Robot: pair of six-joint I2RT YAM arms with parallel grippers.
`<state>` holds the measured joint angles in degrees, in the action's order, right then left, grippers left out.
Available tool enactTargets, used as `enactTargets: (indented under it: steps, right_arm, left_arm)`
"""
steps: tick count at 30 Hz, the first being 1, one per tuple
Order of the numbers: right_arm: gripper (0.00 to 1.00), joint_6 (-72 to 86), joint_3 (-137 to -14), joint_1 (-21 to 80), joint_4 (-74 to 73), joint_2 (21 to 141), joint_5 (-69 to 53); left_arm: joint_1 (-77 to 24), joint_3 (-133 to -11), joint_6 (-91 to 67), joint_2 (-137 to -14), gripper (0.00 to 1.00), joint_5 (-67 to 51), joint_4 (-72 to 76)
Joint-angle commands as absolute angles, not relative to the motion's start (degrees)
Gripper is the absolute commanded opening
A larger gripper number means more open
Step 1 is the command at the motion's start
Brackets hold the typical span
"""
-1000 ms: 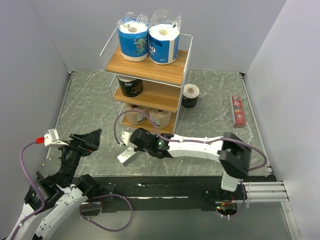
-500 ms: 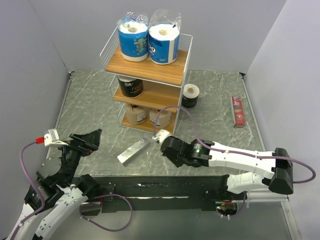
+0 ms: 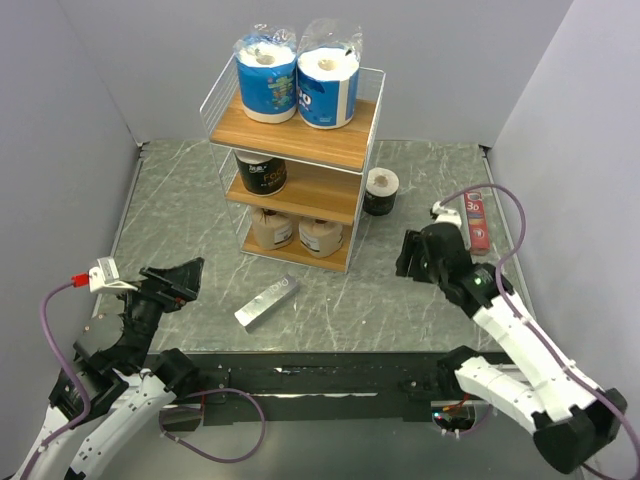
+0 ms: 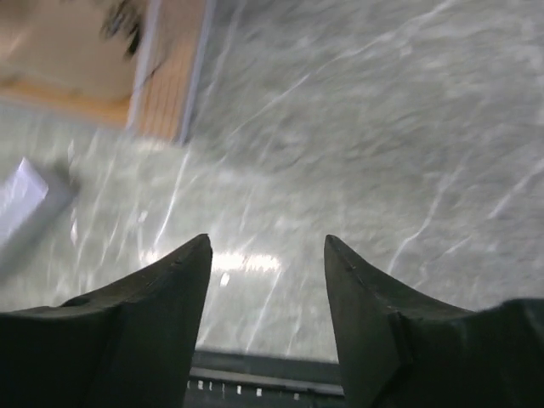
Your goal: Place and organize the paper towels onto the shelf
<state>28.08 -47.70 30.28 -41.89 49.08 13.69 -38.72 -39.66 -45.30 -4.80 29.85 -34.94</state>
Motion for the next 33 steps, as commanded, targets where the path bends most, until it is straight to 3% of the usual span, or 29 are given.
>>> enactTargets:
  steps: [1, 3, 6, 10, 20, 33]
  right_arm:
    - [0.72, 28.0, -51.8, 22.2, -35.7, 54.3, 9.1]
    - [0.84, 28.2, -53.3, 17.9, -34.2, 58.3, 5.6]
    - [0.93, 30.2, -56.2, 13.2, -30.4, 63.6, 1.8]
    - [0.95, 33.9, -62.2, 8.4, -24.3, 71.7, 0.3]
    - [0.86, 38.7, -84.8, 3.1, -25.1, 98.6, -8.9]
    - [0.77, 37.4, -96.6, 2.9, -24.6, 114.0, -9.4]
  left_arm:
    - [-39.0, -40.2, -44.9, -6.2, 0.97, 29.5, -33.3]
    - [-38.9, -40.1, -44.8, -6.2, 0.96, 29.4, -33.3]
    - [-38.9, -40.0, -44.7, -6.4, 0.97, 29.1, -33.1]
    - [-38.9, -39.8, -44.5, -6.7, 0.97, 28.5, -32.8]
    - [-39.0, -40.1, -44.2, -7.9, 0.96, 28.0, -32.8]
    - [-39.0, -39.9, -43.9, -8.5, 0.96, 27.1, -32.4]
